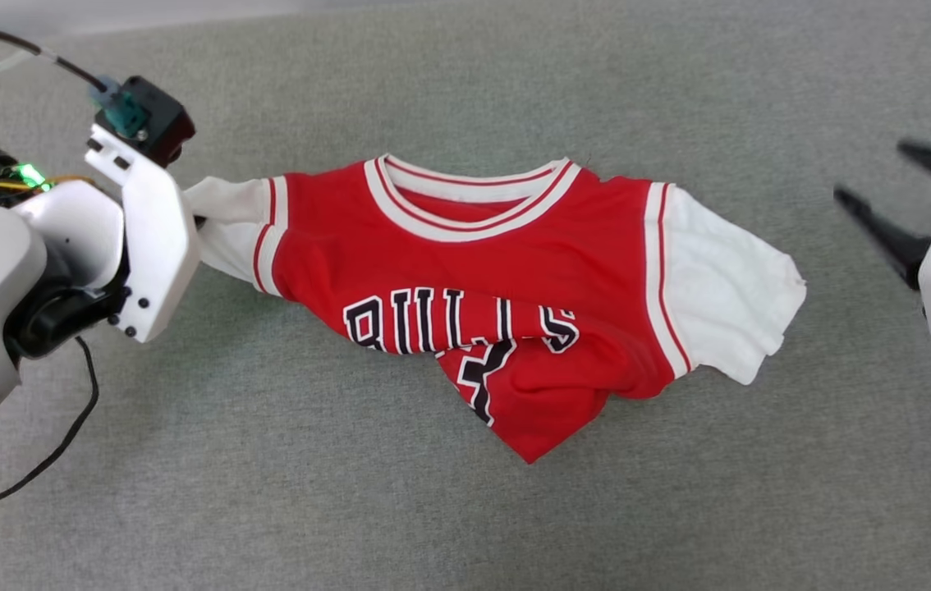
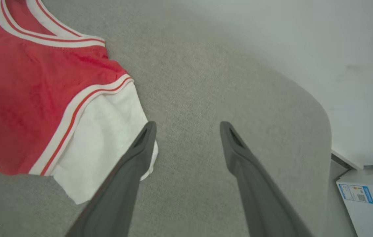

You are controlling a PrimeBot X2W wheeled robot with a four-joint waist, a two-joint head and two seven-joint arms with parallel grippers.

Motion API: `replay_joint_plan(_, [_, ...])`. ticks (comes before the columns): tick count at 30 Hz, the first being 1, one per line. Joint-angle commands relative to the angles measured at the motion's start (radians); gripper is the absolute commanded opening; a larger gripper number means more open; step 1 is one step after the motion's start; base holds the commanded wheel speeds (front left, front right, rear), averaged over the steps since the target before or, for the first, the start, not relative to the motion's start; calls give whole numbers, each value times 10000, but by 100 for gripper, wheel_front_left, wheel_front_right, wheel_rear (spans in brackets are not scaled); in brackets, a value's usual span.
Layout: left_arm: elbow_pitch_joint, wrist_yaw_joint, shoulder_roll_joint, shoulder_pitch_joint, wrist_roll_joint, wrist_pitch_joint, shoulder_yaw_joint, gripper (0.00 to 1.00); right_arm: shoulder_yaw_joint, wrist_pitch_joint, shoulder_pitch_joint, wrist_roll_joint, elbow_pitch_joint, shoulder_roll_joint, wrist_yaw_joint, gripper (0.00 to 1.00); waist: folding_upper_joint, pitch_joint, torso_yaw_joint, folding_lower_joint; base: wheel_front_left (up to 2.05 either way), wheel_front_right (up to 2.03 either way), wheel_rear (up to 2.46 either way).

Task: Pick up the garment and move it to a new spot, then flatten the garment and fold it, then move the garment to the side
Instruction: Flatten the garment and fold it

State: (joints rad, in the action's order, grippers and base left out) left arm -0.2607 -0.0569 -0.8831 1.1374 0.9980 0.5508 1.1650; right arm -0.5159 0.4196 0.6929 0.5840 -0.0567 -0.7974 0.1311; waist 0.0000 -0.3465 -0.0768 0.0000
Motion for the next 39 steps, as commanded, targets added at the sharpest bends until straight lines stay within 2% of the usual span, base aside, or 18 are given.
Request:
replay_joint_plan(1, [72,57,27,139,-61,-30,-13,0,-436,733,343,586,-12,-251,-6,100,0,-160,96,0,0,0,0])
replay_joint_plan(3, [201,107,84,229,-123,-55,-32,0,-1060,1903,817,1443,-90,-596,-6,100,0,-308,181,0,0,0,0])
replay_joint_plan(6, [323,139,175,367,-199,-91,-66,0,-1832,3094,1388,2206,-375,-804,-5,100,0,-560,324,0,0,0,0])
replay_joint_plan(9, [404,195,277,498,-274,-131,-93,0,-2305,3686,1860,2672,-874,-691,-5,100,0,-816,454,0,0,0,0])
replay_joint_plan(15, [497,193,463,714,-403,-169,-109,0,-3016,3535,2163,3050,-2077,-120,-5,100,0,-1294,721,0,0,0,0])
replay_joint_plan(18, [483,186,559,788,-440,-214,-127,0,-3823,3360,1811,3164,-2541,162,-3,100,0,-1454,815,0,0,0,0])
replay_joint_plan(24, [296,137,674,665,-410,-361,-65,0,-4944,2483,1446,3551,-3139,562,11,100,0,-1435,877,0,0,0,0])
replay_joint_plan(25, [236,123,683,618,-391,-405,-67,0,-5006,2196,1558,3518,-3192,546,9,29,0,-1372,863,0,0,0,0])
replay_joint_plan(26, [178,107,693,559,-385,-458,-56,0,-5060,1989,1699,3518,-3255,526,9,0,0,-1276,836,0,0,0,0])
replay_joint_plan(32, [43,-2,655,386,-451,-952,-99,0,-5191,443,2687,3608,-3368,103,6,0,0,-342,653,0,0,0,0])
replay_joint_plan(39, [420,23,278,257,-404,-1663,-355,0,-5436,-924,3243,3900,-3043,-541,-5,0,0,957,510,0,0,0,0])
